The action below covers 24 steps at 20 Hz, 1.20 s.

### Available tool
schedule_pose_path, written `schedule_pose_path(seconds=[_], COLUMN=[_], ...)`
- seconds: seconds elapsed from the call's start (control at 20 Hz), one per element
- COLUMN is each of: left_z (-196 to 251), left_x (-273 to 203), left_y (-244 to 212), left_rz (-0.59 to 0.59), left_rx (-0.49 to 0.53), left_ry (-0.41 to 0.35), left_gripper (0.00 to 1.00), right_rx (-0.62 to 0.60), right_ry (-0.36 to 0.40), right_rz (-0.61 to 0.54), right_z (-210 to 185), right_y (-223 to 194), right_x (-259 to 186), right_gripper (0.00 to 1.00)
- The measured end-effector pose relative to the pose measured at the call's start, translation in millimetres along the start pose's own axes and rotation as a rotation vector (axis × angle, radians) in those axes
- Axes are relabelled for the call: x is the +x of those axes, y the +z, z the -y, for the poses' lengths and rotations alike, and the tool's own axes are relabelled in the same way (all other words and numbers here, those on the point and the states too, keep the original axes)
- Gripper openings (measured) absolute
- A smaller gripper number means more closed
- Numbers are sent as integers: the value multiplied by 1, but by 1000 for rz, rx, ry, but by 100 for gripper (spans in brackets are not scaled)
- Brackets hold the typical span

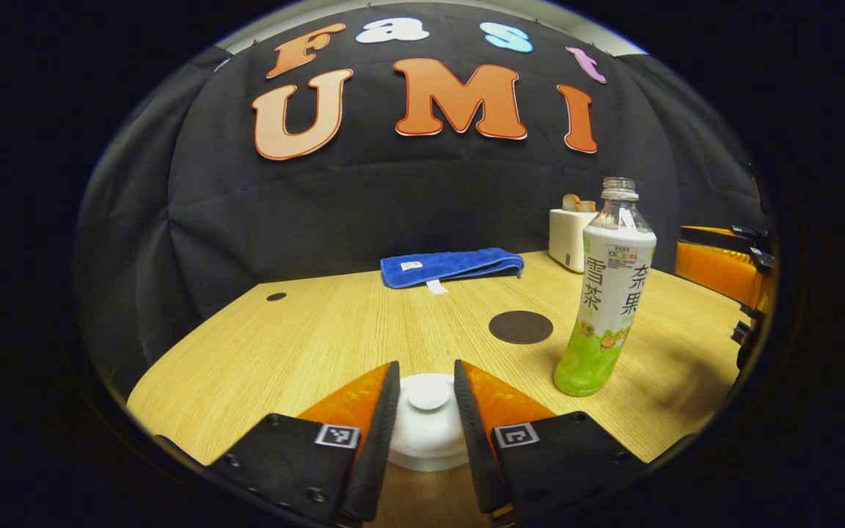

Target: Open the teacup lid with one hand, grasp the water bottle and pour water into the teacup with the other hand; after pouring, place the water bottle on the coaster and then close the teacup lid.

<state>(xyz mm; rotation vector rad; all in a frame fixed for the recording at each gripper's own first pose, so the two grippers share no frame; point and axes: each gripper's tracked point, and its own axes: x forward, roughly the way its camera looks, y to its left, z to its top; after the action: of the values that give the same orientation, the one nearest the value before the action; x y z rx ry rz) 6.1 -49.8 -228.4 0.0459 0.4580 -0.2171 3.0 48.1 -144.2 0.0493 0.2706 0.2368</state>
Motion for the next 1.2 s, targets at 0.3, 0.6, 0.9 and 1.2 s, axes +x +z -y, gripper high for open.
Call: schedule_pose_path(seconds=[0.3,0.6,0.9,1.2], left_z=[-6,-26,-42,-66], left_x=[-1,-8,-18,-28], left_y=[4,25,32,22], left_rz=[15,82,112,105], left_rx=[-16,-57,-53,-46], left_ry=[31,90,137,194], left_gripper=[36,36,36,36], right_rx=[-8,-27,-26,1], right_ry=[22,55,109,117], right_rz=[-19,-65,-155,-216], right_z=[-10,-28,-54,-65], right_y=[-6,-23,-55,-73], right_x=[5,18,34,49], right_gripper=[98,99,99,96])
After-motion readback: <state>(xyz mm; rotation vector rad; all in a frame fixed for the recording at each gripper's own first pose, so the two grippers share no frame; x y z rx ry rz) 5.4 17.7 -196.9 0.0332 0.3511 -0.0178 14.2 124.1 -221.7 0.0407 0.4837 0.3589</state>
